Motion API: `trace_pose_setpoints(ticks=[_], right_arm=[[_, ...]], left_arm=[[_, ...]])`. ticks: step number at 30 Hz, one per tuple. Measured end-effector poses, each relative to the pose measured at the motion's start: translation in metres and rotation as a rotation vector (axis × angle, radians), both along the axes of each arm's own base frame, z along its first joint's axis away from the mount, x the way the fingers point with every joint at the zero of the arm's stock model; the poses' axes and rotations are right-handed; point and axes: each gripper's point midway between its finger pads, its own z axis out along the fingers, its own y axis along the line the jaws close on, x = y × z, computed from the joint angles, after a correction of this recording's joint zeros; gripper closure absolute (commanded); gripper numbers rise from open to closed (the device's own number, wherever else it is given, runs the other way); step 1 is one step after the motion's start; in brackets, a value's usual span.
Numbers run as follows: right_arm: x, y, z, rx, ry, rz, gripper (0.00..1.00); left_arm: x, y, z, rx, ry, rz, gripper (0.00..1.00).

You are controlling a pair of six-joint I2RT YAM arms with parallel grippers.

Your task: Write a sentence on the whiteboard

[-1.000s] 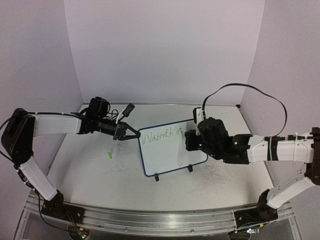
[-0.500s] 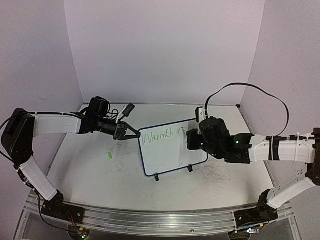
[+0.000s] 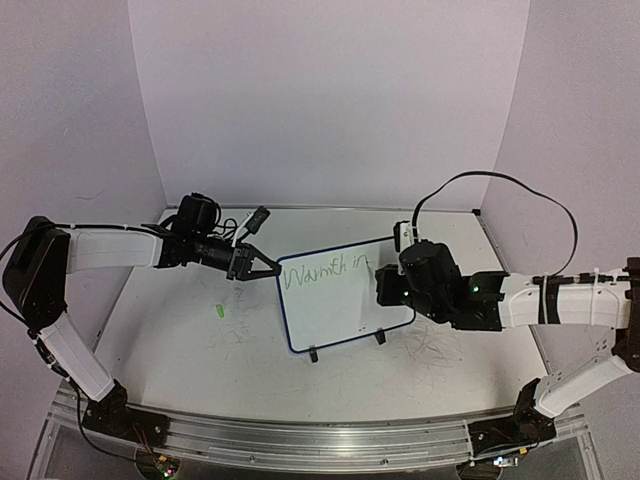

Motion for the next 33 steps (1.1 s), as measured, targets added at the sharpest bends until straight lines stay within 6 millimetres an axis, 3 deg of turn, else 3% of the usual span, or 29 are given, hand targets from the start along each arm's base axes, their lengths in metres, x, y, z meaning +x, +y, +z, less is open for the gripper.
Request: trace_pose_setpoints(ticks=[6,12,16,20,28,33], right_arm=[[-0.003,0.000,-0.006,0.002,0.017,0.004,1.00],[-0.004,0.000,0.000,-0.003,0.002,0.020,1.00],[-0.010,0.000,0.028,0.036,-0.059,0.073,1.00],[-0.023,-0.018,0.060,0.096,-0.163,0.094,1.00],[-0.032,-0.046,0.040,0.021,-0.176,0.069,1.00],[-0.031,-0.049,0.038,0.005,-0.175,0.056,1.00]], left_arm=[[0.000,0.000,0.000,0.000,0.000,0.000,1.00],[0.000,0.000,0.000,0.000,0.000,0.000,1.00],[0.001,0.000,-0.001,0.003,-0.002,0.005,1.00],[0.002,0.000,-0.001,0.007,-0.004,0.010,1.00],[0.003,0.000,-0.002,0.015,-0.007,0.021,1.00],[0.005,0.000,-0.003,0.023,-0.013,0.034,1.00]])
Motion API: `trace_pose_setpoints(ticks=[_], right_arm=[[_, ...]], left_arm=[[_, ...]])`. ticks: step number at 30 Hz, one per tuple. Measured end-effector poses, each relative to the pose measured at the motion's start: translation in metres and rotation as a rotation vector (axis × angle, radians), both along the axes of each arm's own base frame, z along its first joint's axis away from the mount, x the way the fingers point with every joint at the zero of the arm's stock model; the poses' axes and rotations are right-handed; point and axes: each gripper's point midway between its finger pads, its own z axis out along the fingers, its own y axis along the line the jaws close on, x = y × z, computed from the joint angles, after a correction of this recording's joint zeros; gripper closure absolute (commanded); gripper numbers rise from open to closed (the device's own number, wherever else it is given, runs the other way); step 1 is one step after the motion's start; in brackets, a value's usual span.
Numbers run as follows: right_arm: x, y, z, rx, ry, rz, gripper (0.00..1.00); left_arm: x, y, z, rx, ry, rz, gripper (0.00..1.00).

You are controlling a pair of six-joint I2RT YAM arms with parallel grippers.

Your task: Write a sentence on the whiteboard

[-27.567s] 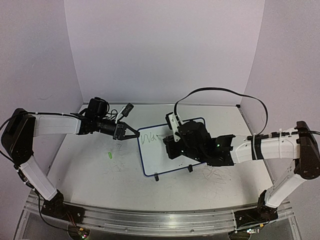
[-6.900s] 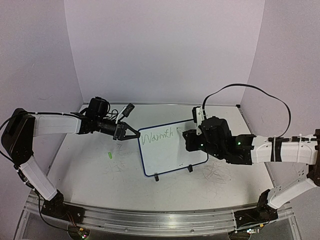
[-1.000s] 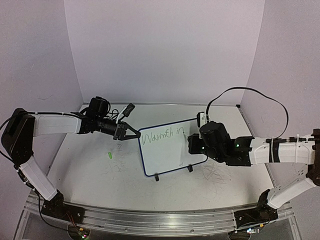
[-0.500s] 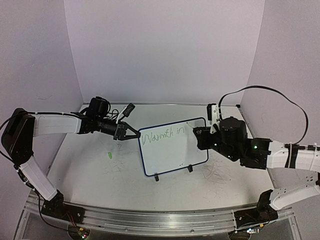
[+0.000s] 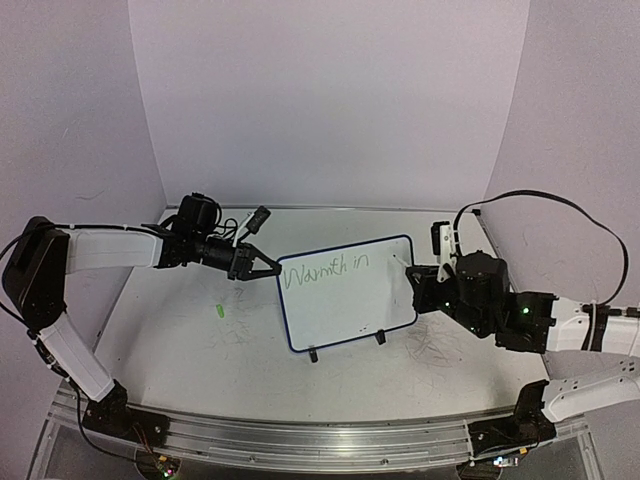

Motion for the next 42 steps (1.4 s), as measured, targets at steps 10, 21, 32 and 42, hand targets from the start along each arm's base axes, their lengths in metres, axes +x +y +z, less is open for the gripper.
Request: trace_pose_setpoints(ticks=[10,21,32,42], right_arm=[[0.005,0.011,0.009,-0.049,-0.012,0.028,1.00],[0.010,0.043,-0.012,-0.130,0.034,0.091,1.00],[0.002,0.090,-0.026,-0.148,0.076,0.192,1.00],[-0.026,0.130,-0.037,-0.163,0.095,0.299,1.00]], left_arm=[[0.005,-0.006,0.010,0.036,0.014,0.036,1.00],[0.004,0.000,0.005,0.082,-0.017,0.069,1.00],[0.003,0.001,0.002,0.091,-0.016,0.080,1.00],[0.003,0.001,0.002,0.096,-0.023,0.086,1.00]])
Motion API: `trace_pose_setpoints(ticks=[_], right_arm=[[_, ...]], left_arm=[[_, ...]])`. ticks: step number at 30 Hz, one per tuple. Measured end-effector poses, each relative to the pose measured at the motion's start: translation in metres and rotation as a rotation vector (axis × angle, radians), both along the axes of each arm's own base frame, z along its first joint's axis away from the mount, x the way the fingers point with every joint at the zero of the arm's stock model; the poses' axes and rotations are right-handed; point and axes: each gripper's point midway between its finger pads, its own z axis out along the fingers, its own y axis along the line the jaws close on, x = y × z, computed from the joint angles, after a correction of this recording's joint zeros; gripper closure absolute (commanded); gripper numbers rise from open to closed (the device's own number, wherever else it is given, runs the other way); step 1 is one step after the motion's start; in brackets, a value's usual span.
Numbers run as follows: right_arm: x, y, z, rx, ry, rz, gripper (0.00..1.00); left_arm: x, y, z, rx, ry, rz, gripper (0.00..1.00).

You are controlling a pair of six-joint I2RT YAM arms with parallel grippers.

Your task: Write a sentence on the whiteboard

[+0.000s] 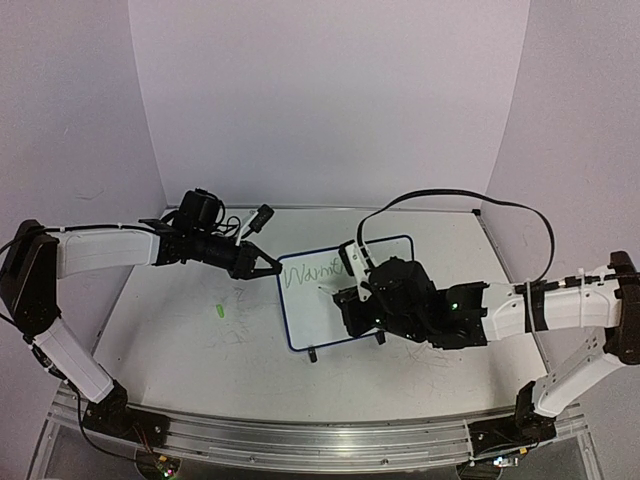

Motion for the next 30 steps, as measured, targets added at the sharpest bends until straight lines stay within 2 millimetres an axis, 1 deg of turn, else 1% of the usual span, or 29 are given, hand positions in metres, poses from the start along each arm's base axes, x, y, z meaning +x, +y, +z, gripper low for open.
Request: trace_pose_setpoints(ticks=[9,14,17,30], right_arm=[[-0.015,0.015,0.003,0.035,0.006,0.044,1.00],[-0.022,0.024,-0.006,0.026,0.019,0.062,1.00],[-0.024,0.028,-0.008,0.027,0.022,0.065,1.00],[-0.018,0.023,-0.007,0.019,-0.002,0.026,1.00]], left_arm=[[0.000,0.000,0.000,0.000,0.000,0.001,1.00],[0.000,0.000,0.000,0.001,0.000,0.001,1.00],[0.000,0.000,0.000,0.002,-0.001,0.003,1.00],[0.001,0.000,0.000,0.003,-0.002,0.005,1.00]])
